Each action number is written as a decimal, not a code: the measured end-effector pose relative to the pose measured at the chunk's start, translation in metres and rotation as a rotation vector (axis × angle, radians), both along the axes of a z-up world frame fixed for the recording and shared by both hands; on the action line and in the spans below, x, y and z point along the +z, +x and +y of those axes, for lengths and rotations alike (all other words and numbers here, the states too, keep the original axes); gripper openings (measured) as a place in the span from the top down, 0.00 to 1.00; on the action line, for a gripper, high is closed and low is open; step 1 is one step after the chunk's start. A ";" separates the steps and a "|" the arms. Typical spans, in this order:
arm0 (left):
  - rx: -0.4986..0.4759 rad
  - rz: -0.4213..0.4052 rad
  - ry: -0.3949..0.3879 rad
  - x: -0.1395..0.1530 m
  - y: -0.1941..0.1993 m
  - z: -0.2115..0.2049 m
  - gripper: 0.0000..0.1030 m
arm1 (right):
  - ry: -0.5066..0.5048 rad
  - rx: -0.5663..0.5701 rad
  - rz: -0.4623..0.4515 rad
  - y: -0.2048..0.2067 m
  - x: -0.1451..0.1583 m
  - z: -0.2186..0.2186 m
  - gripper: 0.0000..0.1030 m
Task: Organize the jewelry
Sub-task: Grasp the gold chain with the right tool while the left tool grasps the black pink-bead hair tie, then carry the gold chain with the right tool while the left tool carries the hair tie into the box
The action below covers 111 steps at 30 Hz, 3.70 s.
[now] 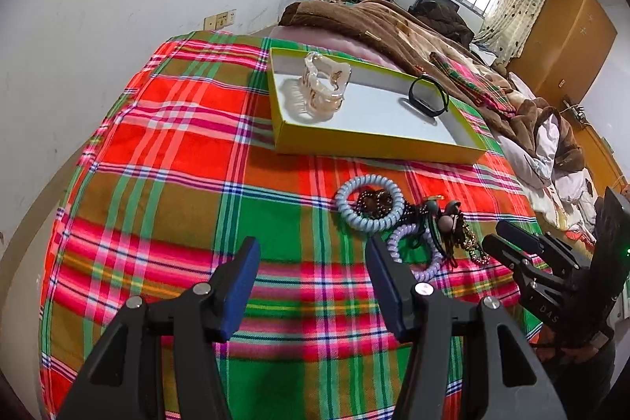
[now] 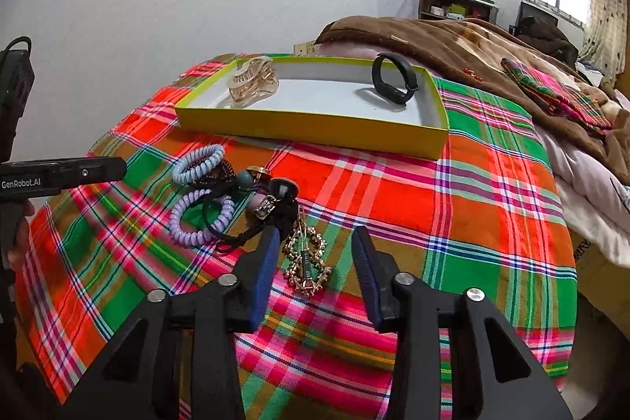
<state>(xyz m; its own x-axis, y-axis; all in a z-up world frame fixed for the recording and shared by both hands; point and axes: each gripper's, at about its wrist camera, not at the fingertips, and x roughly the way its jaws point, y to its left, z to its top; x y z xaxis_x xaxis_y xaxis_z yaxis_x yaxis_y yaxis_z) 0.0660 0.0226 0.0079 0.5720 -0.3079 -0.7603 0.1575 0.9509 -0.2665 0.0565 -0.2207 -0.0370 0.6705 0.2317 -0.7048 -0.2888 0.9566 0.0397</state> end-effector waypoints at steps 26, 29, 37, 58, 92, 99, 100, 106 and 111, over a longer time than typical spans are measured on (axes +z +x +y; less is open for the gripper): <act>-0.130 0.018 0.038 0.000 0.009 -0.060 0.44 | -0.014 -0.041 0.019 -0.004 -0.003 -0.017 0.96; -0.181 0.000 0.068 0.003 0.009 -0.078 0.44 | 0.002 -0.061 0.014 -0.007 -0.001 -0.027 0.96; -0.316 -0.032 0.124 0.003 0.014 -0.133 0.44 | 0.048 -0.105 -0.005 -0.018 0.003 -0.045 0.96; -0.312 -0.011 0.269 -0.018 0.023 -0.170 0.69 | 0.100 -0.089 -0.035 -0.028 0.008 -0.054 0.96; -0.286 -0.110 0.183 0.032 0.014 -0.154 0.72 | 0.090 -0.112 -0.102 -0.027 0.041 -0.053 0.96; -0.263 -0.135 0.172 0.046 0.019 -0.146 0.72 | 0.094 -0.110 -0.123 -0.018 0.056 -0.051 0.96; -0.261 -0.136 0.170 0.047 0.020 -0.144 0.72 | 0.093 -0.109 -0.126 -0.016 0.057 -0.050 0.96; -0.228 -0.152 0.165 0.058 0.029 -0.130 0.72 | 0.104 -0.100 -0.132 0.001 0.068 -0.048 0.96; -0.178 -0.162 0.162 0.064 0.040 -0.110 0.72 | 0.111 -0.092 -0.141 0.024 0.075 -0.043 0.96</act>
